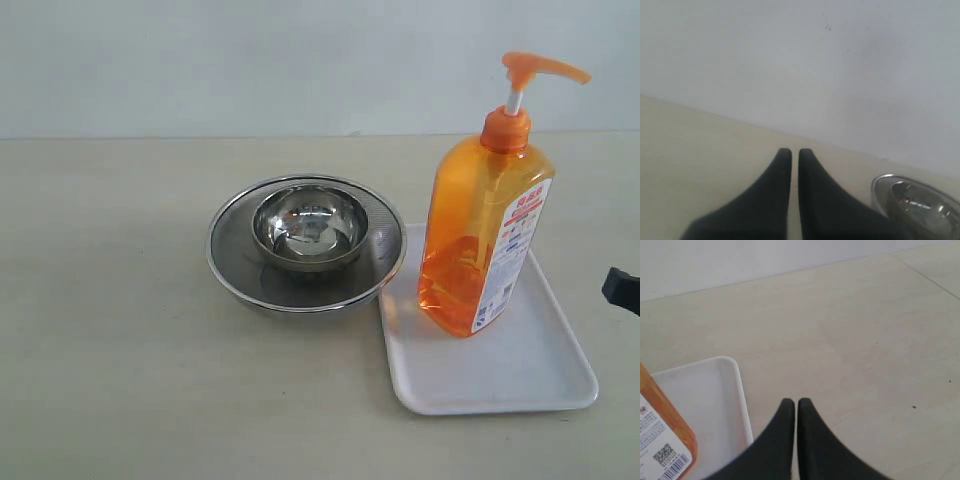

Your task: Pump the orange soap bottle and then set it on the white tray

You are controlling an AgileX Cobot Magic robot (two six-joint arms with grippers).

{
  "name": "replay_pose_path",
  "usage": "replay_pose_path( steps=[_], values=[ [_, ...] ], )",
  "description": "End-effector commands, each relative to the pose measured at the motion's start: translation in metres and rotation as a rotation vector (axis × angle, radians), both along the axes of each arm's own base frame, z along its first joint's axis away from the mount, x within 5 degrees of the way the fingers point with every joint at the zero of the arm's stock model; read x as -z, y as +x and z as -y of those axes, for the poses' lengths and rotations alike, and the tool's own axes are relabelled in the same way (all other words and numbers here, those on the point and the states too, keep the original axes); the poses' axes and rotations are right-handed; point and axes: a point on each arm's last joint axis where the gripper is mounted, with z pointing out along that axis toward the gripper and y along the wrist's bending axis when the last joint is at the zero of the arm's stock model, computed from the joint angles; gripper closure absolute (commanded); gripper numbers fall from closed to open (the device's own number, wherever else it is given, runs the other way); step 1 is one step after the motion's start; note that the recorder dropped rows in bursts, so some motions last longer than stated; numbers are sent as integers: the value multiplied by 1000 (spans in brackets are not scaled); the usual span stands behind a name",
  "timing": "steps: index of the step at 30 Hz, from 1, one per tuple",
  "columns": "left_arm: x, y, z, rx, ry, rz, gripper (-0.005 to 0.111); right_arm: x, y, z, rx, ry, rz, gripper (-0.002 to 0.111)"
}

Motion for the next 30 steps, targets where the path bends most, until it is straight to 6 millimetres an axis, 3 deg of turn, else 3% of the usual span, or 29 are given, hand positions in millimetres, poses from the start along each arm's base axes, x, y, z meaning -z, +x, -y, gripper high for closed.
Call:
replay_pose_path(
  steps=[1,6,28,30],
  values=[
    [13,-1,-2,-26,26,-136,102,-1,0,1,3,-10,11,109],
    [24,-3,-1,-23,-13,-256,102,-1,0,1,3,-10,11,109],
    [24,-3,-1,-21,-21,-254,102,-5,2,2,30,15,59,109],
    [24,-3,-1,-21,-21,-254,102,-10,5,-9,-127,-64,106,109]
  ],
)
